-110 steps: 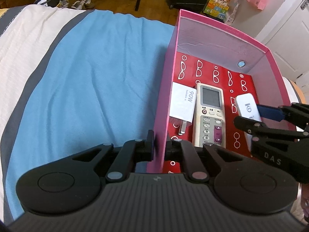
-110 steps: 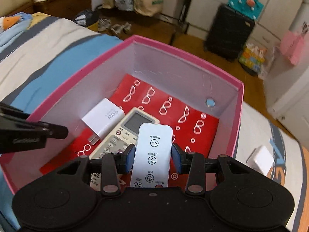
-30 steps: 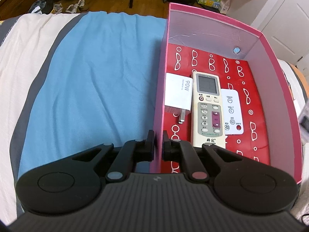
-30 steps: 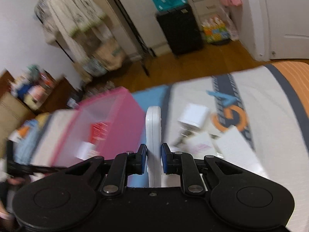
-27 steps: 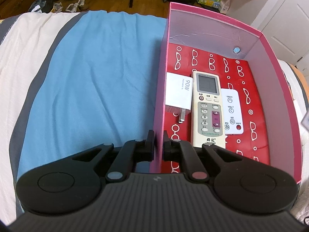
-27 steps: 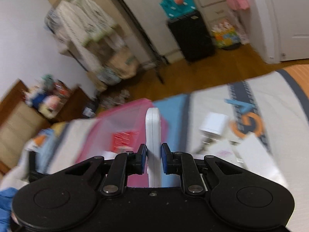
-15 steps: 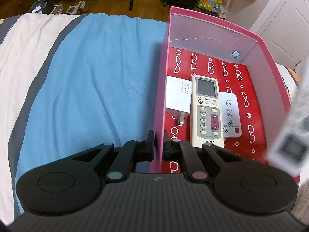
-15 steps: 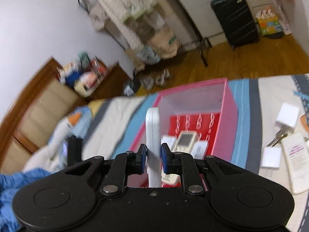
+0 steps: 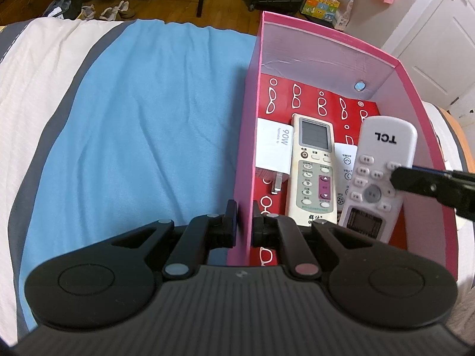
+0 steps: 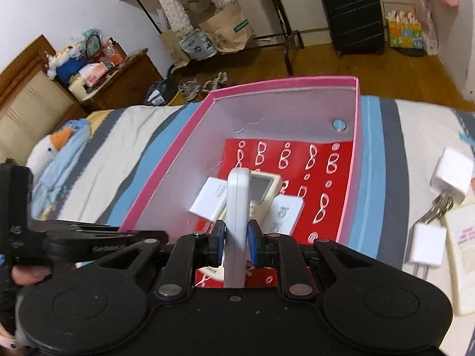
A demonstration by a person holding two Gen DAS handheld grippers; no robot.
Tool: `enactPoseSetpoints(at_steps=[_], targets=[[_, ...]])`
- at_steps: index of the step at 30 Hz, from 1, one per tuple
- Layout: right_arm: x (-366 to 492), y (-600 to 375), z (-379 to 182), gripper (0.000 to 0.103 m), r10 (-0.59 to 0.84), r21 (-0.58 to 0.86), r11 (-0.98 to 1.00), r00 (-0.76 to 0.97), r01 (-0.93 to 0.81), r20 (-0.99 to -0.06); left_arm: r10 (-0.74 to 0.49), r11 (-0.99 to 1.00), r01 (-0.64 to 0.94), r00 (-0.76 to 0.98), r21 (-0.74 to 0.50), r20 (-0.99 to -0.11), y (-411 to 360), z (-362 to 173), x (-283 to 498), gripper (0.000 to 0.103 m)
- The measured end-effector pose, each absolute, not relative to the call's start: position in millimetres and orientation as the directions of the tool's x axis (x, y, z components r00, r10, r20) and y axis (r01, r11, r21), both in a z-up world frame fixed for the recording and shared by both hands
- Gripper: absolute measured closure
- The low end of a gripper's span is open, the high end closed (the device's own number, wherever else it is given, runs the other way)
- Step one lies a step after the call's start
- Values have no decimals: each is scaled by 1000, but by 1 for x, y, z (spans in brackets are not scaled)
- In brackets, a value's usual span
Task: Organize rigid objects
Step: 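Lower the TCL remote into the pink box and open the right tool, then move the right tool back to the white remote with a pink label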
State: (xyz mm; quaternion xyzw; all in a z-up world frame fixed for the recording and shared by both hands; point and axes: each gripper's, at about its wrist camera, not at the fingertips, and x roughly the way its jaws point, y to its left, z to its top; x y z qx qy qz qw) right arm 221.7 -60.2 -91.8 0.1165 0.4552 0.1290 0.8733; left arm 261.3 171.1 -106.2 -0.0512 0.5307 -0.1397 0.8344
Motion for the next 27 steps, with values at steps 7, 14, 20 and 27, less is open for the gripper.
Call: enactPoseSetpoints(at_steps=[7,14,20,27], targets=[[207,-46,-76,55,141,49,987,678,-152,-722,-295,954,177,397,-242,-869,172,-108,262,95],[180,-68,-30,40,170,-52,963,747,-264,-643,-290,955,174,385,-240,-876,172,-108,265,95],[156,-110,-8,39,245,-123,904,732,-409,-636,-281,958,163,373,-236,-884,170,-108,267,94],[155,-173,-40,37,192,-90,939,720,-333,-667,-260,964,148,361,-220,-896,170,-110,265,83]])
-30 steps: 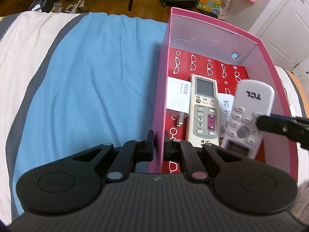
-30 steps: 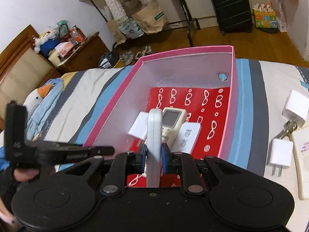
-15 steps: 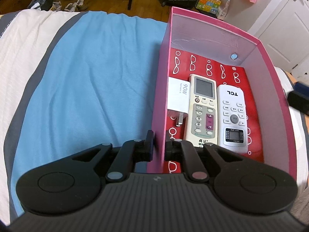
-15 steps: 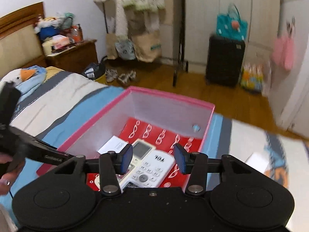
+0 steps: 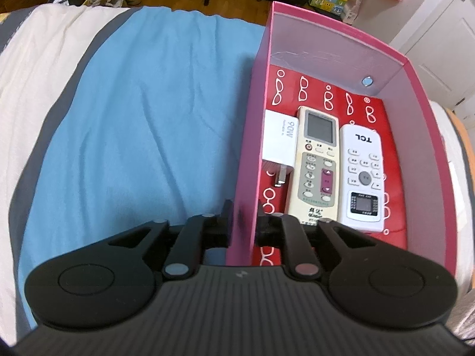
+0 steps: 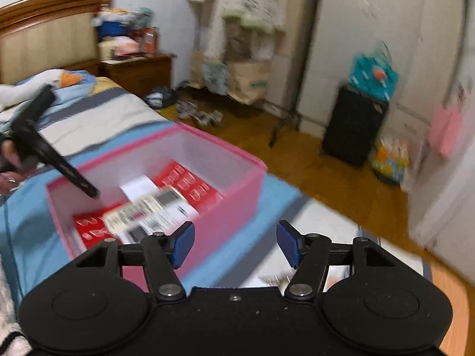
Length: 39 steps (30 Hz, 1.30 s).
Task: Organize rigid objects
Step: 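Move the right tool back to the white remote with a pink label, then grasp the pink-labelled white remote with the right tool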
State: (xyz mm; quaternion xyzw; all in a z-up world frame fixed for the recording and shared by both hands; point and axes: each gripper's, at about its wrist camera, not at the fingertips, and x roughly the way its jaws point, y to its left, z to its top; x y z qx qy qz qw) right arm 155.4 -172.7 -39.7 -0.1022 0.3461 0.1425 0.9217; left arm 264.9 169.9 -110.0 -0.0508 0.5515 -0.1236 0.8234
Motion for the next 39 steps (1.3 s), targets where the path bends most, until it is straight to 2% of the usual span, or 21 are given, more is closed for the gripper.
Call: enactPoseSetpoints(at_steps=[1,2,5,8,14,20,25,31,35,39], targets=[[158,-184,-50,37,197,-41,952,714,-302,-672,-249,967,152,367,-206,-896,169,-110,264,74],[159,-195,-61,37,200,9,964,700,-267,-685,-242,968,152,371,-198,-897,169,-109,264,71],[166,-212,-88,38,169,63,980,623,-188,-764,-250,967,151,378,-207,-892,169,-105,264,67],[176,-212,-102,38,96,2,986,559,-166,-824,-241,969,143,388,-200,-890,169,-105,265,67],[177,-217,-119,39,33,-14,996,502,-90,-864,-231,972,126,392,-197,-890,171,-110,266,71],[184,-217,-126,39,-11,-62,995,504,-83,-864,-211,977,121,449,-175,-868,173,-107,263,71],[189,-213,-136,39,-76,-143,985,489,-101,-869,-212,977,109,423,-182,-881,174,-109,267,71],[197,-215,-149,39,-96,-157,983,457,-98,-884,-199,980,108,432,-169,-879,172,-108,266,71],[196,-218,-147,42,-76,-128,988,458,-82,-886,-191,981,107,436,-160,-879,170,-109,265,72],[183,-230,-139,42,23,17,1000,394,-20,-919,-190,981,114,442,-156,-877,169,-107,263,74]])
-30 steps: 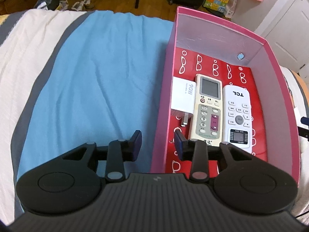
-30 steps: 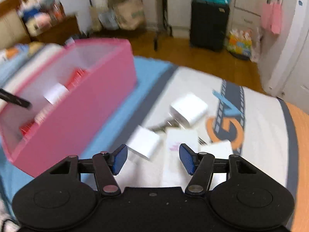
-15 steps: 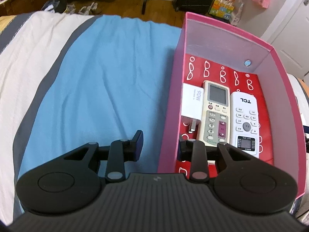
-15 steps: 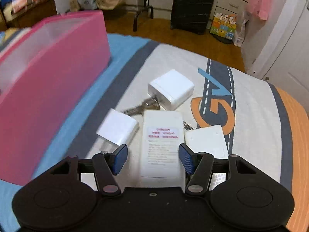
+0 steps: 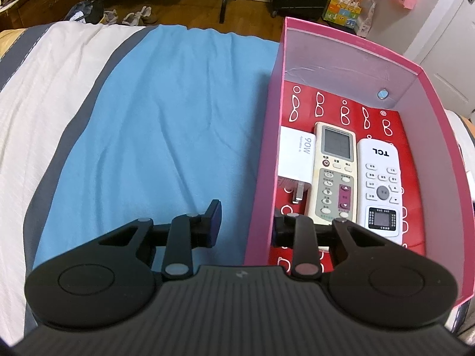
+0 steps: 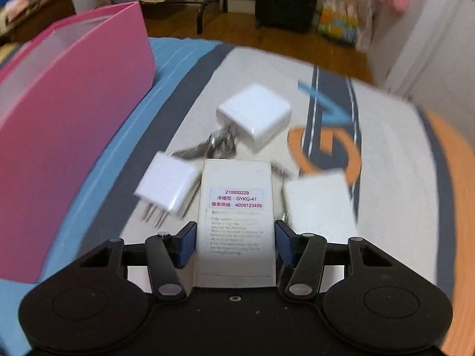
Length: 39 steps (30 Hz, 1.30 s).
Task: Organize rigid objects
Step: 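Grasp the pink-labelled white remote with the right tool, then carry the pink-labelled remote into the pink box and release it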
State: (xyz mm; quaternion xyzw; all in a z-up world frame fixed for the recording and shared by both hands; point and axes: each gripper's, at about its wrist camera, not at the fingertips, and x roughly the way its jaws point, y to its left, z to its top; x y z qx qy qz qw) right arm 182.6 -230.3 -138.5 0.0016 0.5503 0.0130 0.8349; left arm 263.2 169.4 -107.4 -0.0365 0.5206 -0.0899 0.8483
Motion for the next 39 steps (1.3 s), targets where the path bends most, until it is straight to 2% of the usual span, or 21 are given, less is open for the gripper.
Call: enactPoseSetpoints(at_steps=[4,11,16,25,30,34,37,39], targets=[[176,-228,-143,42,53,52,999,340,-12,-939,-237,971,118,432,-205,-871,170,-108,263,89],[186,-221,-149,42,18,1,999,392,-42,-920,-274,962,116,414,-249,-868,173,-109,265,90],[172,-226,-130,42,28,20,1000,445,-22,-895,-276,961,127,413,-245,-868,171,-109,265,93],[146,-219,-81,42,54,65,998,628,-6,-776,-272,962,119,398,-245,-876,171,-109,264,93],[129,-202,-48,42,96,97,994,747,-42,-658,-282,959,104,398,-262,-873,172,-109,265,94],[113,-161,-24,42,216,135,976,815,-170,-537,-277,961,111,405,-254,-871,171,-109,263,95],[115,-125,-15,42,297,110,953,811,-281,-503,-276,961,114,408,-252,-870,171,-108,263,95],[124,-107,-9,42,359,136,931,777,-340,-516,-276,961,119,412,-249,-868,171,-108,262,95]])
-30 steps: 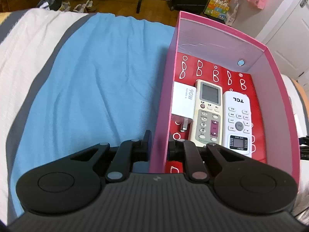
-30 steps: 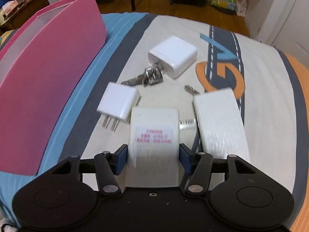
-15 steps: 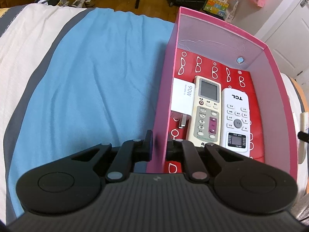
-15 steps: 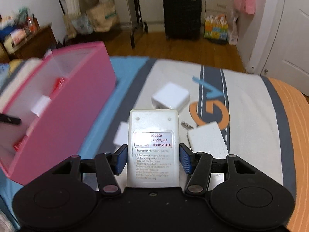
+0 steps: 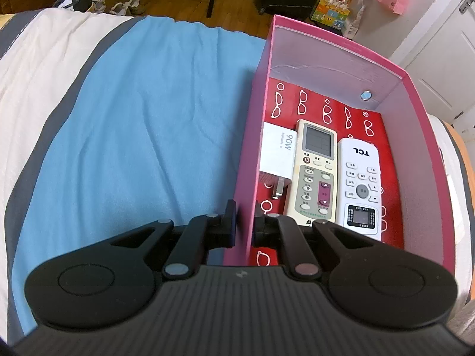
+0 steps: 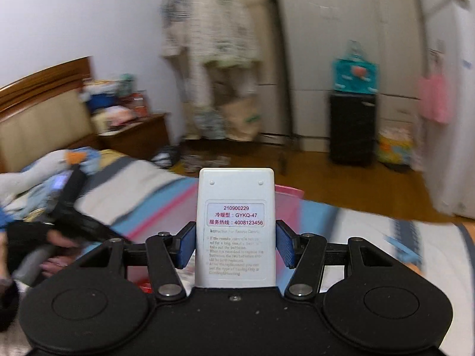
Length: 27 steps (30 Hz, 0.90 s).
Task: Organize rigid objects
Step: 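Carry the pink-labelled remote into the pink box and release it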
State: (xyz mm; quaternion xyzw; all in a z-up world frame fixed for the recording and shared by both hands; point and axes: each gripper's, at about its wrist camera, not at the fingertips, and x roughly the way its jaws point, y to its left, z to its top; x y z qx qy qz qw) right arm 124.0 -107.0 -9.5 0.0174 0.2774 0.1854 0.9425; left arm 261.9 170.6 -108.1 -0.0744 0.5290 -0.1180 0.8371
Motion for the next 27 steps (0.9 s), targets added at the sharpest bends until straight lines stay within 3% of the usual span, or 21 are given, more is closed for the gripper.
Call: enactPoseSetpoints(at_steps=[6,13,22,27], targets=[[172,-55,-23,42,443,226,891,652,-393,-615,-288,958,114,412,-265,-865,173,-108,262,95],[230,-29,-80,42,412,375,911,449,-174,-793,-306,952,108,413,-288,-858,177,-110,262,94],[251,-21,-127,42,434,470,881,308,51,-847,-329,943,100,410,-317,-851,182,-112,265,92],[254,-30,-135,42,402,493,848,368,196,-838,-329,943,98,412,-318,-850,181,-112,264,92]])
